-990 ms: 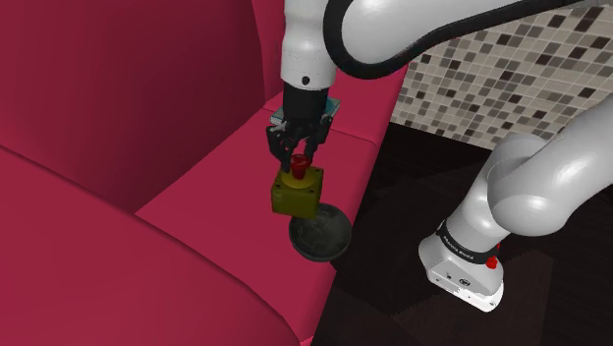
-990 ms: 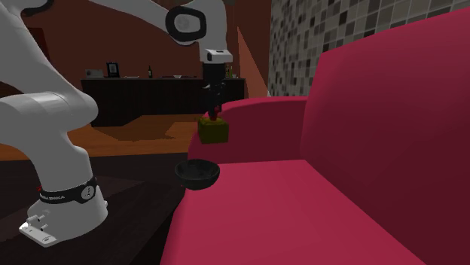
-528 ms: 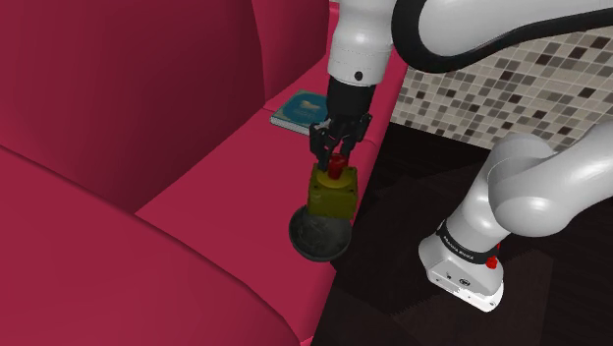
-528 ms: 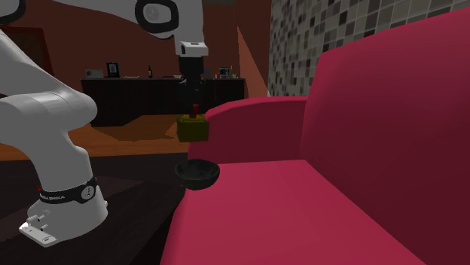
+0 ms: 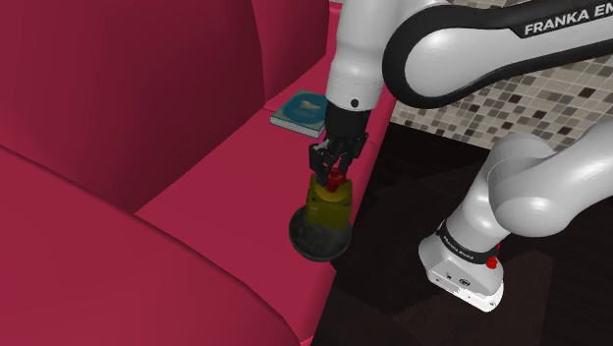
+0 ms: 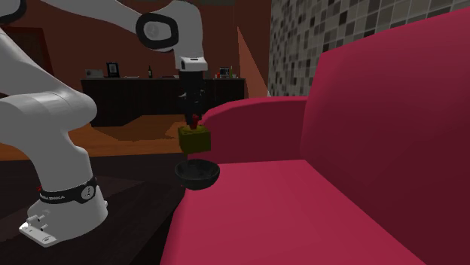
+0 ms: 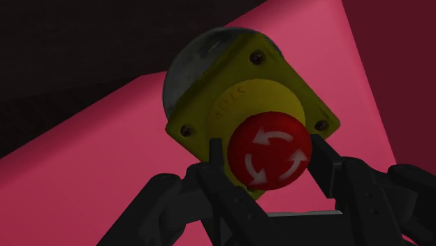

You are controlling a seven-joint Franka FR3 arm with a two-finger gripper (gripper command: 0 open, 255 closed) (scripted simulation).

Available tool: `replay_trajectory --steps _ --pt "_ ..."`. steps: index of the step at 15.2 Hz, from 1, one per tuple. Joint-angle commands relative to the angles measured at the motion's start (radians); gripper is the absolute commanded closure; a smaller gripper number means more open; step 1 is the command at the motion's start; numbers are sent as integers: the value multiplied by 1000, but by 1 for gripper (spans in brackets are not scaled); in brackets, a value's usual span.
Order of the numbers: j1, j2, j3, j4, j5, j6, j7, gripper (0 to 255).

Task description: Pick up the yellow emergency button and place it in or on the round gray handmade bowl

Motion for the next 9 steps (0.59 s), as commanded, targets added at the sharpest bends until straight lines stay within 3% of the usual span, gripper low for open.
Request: replay_trajectory --steps 1,9 --pt "1 10 4 -21 5 32 -5 255" --pt "6 64 27 -95 27 159 -19 255"
